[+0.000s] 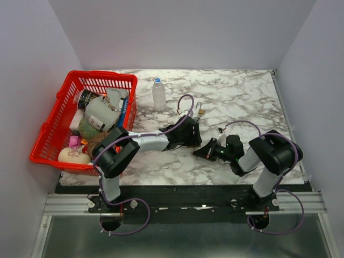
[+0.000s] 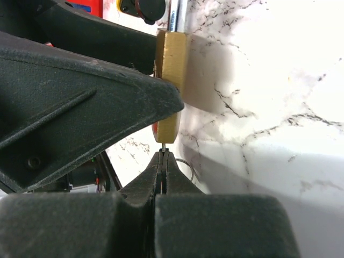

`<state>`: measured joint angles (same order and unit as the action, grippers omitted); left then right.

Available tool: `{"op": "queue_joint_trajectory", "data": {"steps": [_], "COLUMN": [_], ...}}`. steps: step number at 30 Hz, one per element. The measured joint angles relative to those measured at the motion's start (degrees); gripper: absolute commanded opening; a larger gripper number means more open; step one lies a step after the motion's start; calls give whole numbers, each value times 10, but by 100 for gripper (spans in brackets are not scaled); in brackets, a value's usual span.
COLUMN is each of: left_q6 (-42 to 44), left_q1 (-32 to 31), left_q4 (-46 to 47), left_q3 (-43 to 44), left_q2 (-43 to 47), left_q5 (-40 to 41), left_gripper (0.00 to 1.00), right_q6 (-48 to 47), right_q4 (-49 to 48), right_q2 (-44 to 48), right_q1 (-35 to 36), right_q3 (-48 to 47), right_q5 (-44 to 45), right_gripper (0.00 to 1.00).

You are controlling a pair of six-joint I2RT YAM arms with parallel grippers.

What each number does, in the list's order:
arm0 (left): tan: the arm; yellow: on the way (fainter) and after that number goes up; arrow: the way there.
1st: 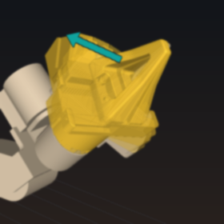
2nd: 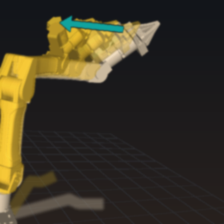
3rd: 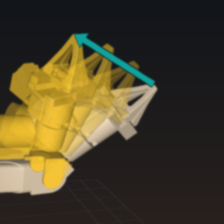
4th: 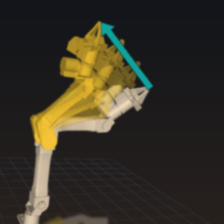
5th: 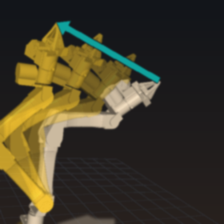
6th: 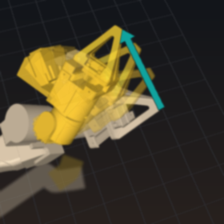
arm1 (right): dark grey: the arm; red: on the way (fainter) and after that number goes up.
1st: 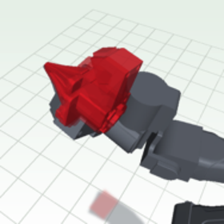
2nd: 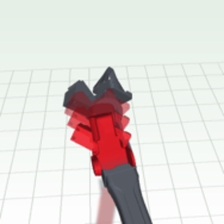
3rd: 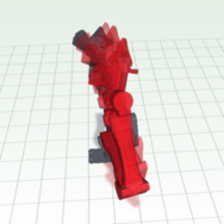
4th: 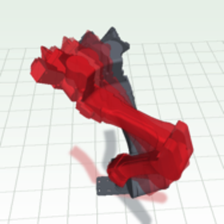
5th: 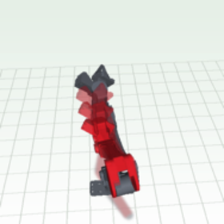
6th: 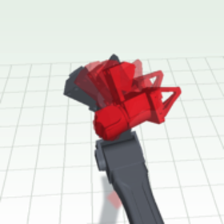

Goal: Unlock with the key

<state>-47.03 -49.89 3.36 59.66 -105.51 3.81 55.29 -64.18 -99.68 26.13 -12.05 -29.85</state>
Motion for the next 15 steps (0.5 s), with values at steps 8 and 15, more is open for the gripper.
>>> {"op": "queue_joint_trajectory", "data": {"steps": [8, 15], "left_q6": [3, 4], "left_q1": [0, 0], "left_q4": [-1, -1], "left_q3": [-2, -5], "left_q2": [2, 4], "left_q5": [1, 4], "left_gripper": [1, 0], "right_q6": [4, 9], "right_q4": [0, -1], "right_q2": [0, -2], "right_q1": [-1, -4], "right_q3": [1, 1], "right_q5": [0, -2], "right_gripper": [1, 1]}}
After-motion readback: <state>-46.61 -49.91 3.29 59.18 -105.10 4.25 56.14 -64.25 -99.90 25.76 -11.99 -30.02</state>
